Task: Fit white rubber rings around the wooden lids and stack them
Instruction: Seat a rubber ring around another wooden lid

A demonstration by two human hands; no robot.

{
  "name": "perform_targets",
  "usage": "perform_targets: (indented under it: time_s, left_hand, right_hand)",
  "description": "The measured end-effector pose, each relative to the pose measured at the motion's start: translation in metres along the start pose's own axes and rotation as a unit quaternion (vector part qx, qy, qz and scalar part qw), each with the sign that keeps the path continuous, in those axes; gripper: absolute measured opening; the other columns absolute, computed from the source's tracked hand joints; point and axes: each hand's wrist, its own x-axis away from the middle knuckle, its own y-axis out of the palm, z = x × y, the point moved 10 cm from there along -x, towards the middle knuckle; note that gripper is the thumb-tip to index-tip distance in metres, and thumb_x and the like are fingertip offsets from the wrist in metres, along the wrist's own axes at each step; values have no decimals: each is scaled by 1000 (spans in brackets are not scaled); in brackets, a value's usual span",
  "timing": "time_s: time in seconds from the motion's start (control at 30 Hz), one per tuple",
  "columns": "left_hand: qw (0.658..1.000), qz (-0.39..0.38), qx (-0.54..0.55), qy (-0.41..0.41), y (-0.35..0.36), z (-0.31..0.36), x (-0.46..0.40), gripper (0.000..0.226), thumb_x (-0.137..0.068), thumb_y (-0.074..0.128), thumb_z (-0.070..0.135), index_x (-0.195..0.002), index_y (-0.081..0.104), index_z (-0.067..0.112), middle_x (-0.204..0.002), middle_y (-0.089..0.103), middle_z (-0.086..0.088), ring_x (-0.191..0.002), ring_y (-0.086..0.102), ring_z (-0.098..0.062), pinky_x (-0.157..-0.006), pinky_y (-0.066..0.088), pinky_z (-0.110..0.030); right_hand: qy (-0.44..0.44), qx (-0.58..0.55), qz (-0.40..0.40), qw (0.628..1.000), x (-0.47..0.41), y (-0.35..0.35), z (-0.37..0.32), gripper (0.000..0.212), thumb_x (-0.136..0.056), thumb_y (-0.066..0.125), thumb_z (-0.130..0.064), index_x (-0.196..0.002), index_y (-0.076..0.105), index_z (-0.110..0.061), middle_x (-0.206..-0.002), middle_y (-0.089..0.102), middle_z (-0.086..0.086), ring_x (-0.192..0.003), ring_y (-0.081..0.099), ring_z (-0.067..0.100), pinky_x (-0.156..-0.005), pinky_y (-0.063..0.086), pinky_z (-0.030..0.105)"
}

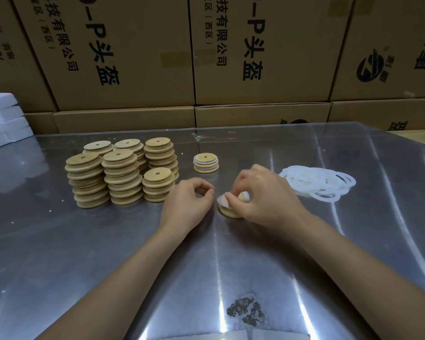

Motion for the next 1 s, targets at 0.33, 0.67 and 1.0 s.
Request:
perform_targets:
  time_s: [0.33, 0.67, 1.0]
  left_hand:
    - [992, -110, -69, 3, 25, 2, 6, 36, -85, 56, 57, -105, 71, 32, -105, 64, 6, -109, 51, -19, -96, 41, -38]
    - [981, -148, 122, -27, 29, 8, 9, 31, -73, 79, 37, -96, 62, 27, -97, 70, 6, -83, 62, -12, -86, 53, -35]
    - [969, -99, 227, 14, 19, 20, 4, 37, -71, 80, 2, -90, 58, 25, -98, 67, -2, -89, 68, -20, -79, 56, -29]
  right_hand:
    - [178, -7, -52, 983, 4, 15, 57, 31, -86, 53, -52, -95, 69, -28, -96, 64, -11, -95, 57, 14, -69, 41, 29]
    - [206, -232, -118, 943, 8, 46, 57, 10, -81, 70, -32, -86, 63, -27, -91, 67, -7, -89, 63, 11, -80, 53, 33]
    - [184, -355, -11, 916, 2, 29, 51, 22, -77, 76, -12, -79, 61, -26, -89, 69, -2, -89, 67, 17, -82, 56, 35]
